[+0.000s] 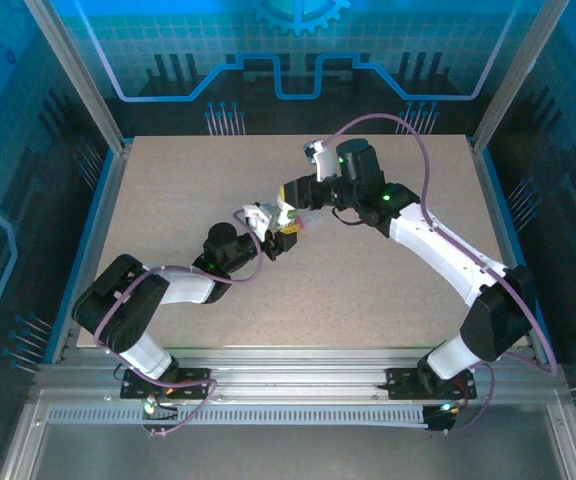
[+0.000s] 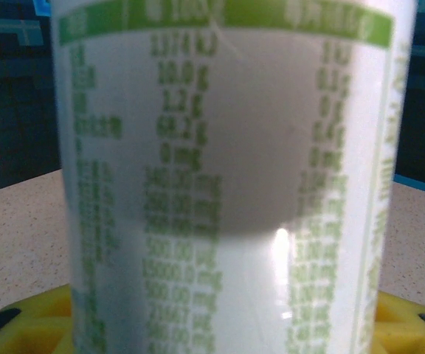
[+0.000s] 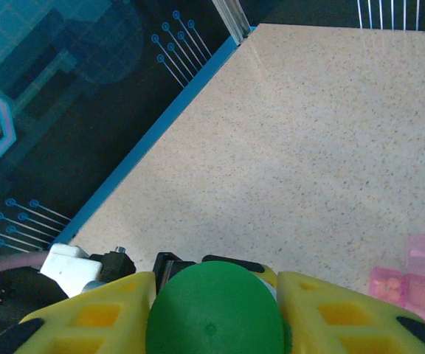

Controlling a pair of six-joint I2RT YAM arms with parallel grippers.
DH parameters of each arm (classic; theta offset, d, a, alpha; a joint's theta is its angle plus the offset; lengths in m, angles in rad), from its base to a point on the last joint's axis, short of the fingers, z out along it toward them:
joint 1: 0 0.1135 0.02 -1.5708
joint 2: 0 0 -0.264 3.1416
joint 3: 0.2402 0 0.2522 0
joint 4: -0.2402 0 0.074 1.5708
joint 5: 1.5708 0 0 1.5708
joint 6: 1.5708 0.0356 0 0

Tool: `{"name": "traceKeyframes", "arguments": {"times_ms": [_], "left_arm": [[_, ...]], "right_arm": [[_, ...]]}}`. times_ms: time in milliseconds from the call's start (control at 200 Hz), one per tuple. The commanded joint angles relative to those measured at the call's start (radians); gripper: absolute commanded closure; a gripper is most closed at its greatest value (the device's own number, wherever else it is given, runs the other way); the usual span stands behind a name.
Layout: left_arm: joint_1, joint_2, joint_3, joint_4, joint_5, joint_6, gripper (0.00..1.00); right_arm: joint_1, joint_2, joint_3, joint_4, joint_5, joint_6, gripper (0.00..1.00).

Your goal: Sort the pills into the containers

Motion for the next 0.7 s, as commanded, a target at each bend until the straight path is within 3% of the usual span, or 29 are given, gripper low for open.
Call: {"name": "traceKeyframes", "arguments": {"times_ms": [0, 215, 310, 435, 695], "left_arm": [[-0.007, -0.039, 0.033, 0.005, 0.02, -0.018, 1.0], [-0.007, -0.047, 0.048, -0.037, 0.021, -0.03, 1.0], [-0.007, -0.046, 0.061, -0.065, 0.025, -0.04, 1.0], [-0.007, -0.044, 0.063, -0.071, 0.04, -0.052, 1.0], [-0.007, -0.043, 0.057, -0.097, 0.086, -0.067, 1.0]], "right_arm": [[0.007, 0.001, 0.016, 0.001, -0.014, -0.027, 0.66], [0.006, -0.048, -0.067, 0.111, 0.019, -0.097, 0.83], [0.022, -0.079, -0.104, 0.148, 0.09, -0.171, 0.89], [0.052, -0.111, -0.131, 0.15, 0.21, -0.301, 0.91], [0.071, -0.159, -0.17, 0.161, 0.319, -0.446, 0.94]]}}
